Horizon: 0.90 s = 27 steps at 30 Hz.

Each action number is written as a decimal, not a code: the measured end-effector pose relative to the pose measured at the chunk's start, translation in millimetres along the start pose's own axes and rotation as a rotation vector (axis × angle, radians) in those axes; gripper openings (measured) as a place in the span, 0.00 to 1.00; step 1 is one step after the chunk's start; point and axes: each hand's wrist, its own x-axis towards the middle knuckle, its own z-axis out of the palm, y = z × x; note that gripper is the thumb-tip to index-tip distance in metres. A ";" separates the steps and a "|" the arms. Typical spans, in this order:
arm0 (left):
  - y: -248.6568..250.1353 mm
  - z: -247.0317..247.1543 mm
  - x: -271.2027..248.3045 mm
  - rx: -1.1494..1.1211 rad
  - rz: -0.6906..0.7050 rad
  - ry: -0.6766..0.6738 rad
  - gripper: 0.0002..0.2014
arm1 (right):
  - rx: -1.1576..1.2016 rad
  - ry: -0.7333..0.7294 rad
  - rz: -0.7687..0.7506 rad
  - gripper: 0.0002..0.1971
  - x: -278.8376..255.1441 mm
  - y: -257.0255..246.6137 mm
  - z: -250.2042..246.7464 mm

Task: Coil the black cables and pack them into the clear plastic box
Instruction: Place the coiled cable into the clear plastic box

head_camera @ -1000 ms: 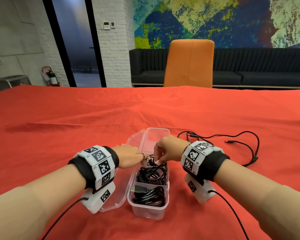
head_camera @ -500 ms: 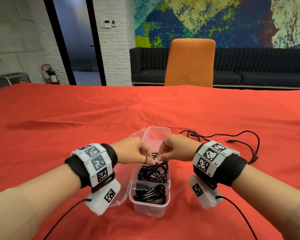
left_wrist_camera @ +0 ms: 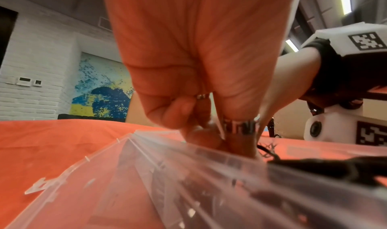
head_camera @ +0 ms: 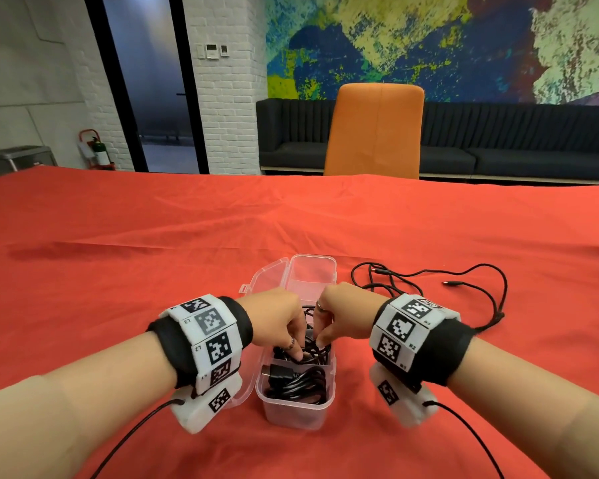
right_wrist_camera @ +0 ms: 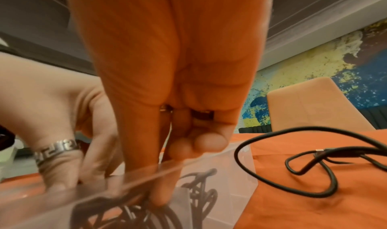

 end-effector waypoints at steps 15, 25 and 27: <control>2.4 3.5 0.5 -0.041 0.009 -0.015 0.07 | -0.259 0.122 0.131 0.12 -1.6 -18.8 23.4; 6.0 5.2 6.0 -0.082 -0.043 -0.083 0.07 | -0.199 0.142 0.137 0.10 -4.2 -17.7 23.3; 8.7 5.3 6.3 -0.053 -0.042 -0.083 0.07 | -0.206 0.144 0.112 0.10 -5.4 -15.6 24.4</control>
